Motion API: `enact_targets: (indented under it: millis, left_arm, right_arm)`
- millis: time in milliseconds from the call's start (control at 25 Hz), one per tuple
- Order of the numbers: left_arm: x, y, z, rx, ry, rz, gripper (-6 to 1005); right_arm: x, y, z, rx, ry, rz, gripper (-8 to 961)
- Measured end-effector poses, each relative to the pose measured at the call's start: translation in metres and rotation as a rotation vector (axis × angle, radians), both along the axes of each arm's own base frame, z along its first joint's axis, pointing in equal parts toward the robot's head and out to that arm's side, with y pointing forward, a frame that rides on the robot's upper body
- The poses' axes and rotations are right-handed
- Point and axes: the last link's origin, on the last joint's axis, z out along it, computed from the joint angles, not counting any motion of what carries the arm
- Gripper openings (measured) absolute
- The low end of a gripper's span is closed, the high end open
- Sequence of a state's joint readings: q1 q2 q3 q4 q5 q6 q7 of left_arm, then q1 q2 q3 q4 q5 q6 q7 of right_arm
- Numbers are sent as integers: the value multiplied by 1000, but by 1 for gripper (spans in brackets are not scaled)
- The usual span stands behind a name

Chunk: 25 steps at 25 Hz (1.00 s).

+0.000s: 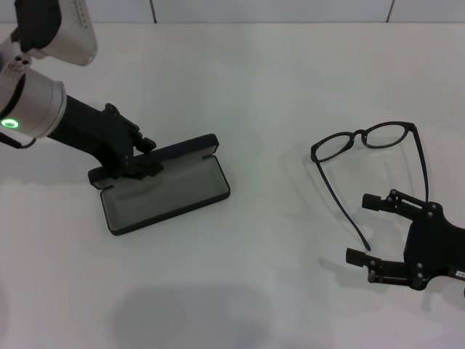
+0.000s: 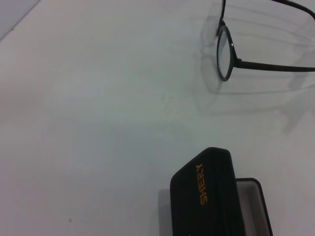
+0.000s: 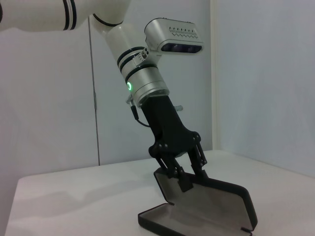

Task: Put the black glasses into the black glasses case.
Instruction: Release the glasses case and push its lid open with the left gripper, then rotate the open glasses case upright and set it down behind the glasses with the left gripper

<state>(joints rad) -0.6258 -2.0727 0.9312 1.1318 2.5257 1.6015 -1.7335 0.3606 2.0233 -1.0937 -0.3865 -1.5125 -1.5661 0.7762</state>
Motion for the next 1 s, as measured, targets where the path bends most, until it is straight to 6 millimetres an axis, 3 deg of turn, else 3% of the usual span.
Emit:
enact_targets:
  millis: [240,440,1000]
  left_arm:
    - [0,0,-1,-4,4,-5,347]
    - [2,-2,-3,-13,4,-15,289]
    - [12,-6,5,7,-22,-63,281]
  right_arm:
    - [1,-1,0,0,0,-2,882]
    - [1,-2,0,-1,2,-4,882]
    - [1,-3,0,-3,5,-3,882]
